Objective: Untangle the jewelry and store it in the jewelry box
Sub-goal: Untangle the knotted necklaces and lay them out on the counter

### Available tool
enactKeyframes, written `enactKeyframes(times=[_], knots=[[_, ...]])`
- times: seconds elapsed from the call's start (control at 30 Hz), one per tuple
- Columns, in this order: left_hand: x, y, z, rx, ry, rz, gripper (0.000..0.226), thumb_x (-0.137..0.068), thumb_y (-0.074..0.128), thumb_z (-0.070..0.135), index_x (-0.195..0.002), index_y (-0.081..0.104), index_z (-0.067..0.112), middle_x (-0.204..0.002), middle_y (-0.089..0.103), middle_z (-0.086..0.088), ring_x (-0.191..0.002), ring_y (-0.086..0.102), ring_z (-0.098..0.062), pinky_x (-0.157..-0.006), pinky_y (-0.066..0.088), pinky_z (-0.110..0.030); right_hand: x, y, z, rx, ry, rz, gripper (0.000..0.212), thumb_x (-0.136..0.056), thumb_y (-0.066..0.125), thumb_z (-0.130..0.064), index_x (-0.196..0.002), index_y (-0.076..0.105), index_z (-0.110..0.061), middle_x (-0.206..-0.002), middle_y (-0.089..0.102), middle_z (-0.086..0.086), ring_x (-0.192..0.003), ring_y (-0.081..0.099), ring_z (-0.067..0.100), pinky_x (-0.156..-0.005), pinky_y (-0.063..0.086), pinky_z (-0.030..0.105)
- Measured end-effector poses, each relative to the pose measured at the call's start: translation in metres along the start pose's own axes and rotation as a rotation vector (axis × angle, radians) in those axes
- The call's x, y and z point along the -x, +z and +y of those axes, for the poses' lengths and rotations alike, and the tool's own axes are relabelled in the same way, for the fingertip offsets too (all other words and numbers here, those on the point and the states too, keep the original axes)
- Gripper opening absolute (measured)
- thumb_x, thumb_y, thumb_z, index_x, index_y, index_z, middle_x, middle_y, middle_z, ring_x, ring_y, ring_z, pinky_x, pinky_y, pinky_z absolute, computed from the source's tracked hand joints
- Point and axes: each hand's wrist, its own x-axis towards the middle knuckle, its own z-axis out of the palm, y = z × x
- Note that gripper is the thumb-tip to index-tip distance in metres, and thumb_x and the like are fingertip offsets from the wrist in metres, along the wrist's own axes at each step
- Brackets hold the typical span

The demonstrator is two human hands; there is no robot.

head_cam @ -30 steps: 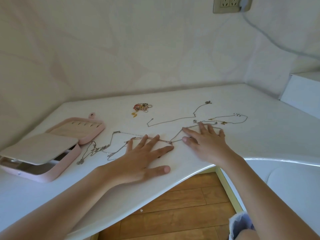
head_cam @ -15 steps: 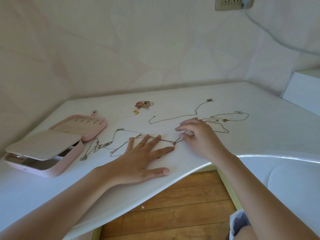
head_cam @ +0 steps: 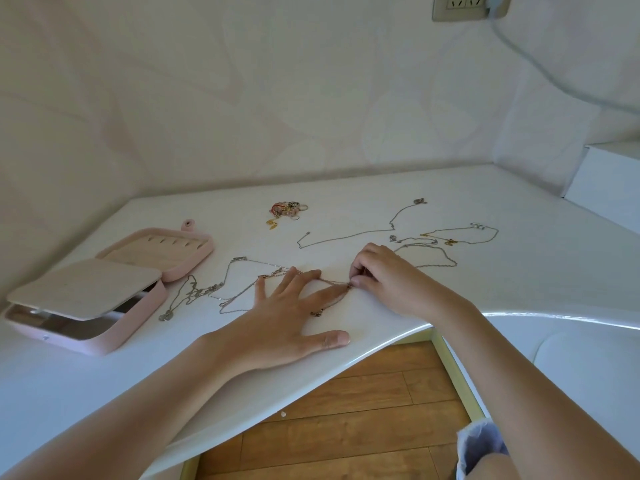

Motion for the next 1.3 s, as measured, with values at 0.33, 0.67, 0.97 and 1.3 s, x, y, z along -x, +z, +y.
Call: enactKeyframes(times=[0.33,0.67,0.97,1.3], knots=[[-0.012,0.009,-0.007,0.228,0.036,0.304,0.055,-0.066,0.036,0.082,-0.105,0.049,0.045,-0.140,0.037,0.003,-0.136,0.030,-0.013,-0.112,0.013,-0.052,0.002,0.008,-0.004,-0.027,0.005,0.017,0.010,-0.101,0.038,-0.018,-0.100,0.047,-0.015,-0.102,0.047,-0.004,-0.098,0.043,0.016,-0.087,0.034,0.030],[-0.042,0.003,0.012,0.178,-0.169,0.429,0.043,-0.076,0.062,0.059,-0.095,0.063,0.020,-0.108,0.050,0.006,-0.108,0.043,-0.013,-0.100,0.033,-0.032,0.004,0.005,-0.006,-0.297,0.034,0.047,0.011,-0.101,0.039,-0.019,-0.090,0.043,-0.021,-0.077,0.051,-0.011,-0.070,0.046,0.009,-0.066,0.037,0.026],[-0.037,-0.010,0.008,0.610,-0.034,0.489,0.024,-0.093,0.055,0.028,-0.075,0.069,0.023,-0.092,0.058,0.008,-0.077,0.054,-0.001,-0.067,0.034,-0.004,0.003,0.004,-0.003,-0.490,0.044,0.165,0.007,-0.096,0.051,-0.027,-0.090,0.054,-0.028,-0.069,0.045,-0.013,-0.061,0.039,0.004,-0.058,0.032,0.020],[-0.036,-0.027,-0.004,1.422,0.025,0.364,0.038,-0.094,0.050,0.016,-0.057,0.060,0.017,-0.069,0.053,0.002,-0.073,0.050,-0.013,-0.085,0.038,-0.035,-0.009,0.003,-0.010,-0.811,0.106,0.338,0.007,-0.072,0.080,-0.024,-0.078,0.078,-0.027,-0.057,0.036,0.005,-0.054,0.028,0.012,-0.051,0.021,0.018]])
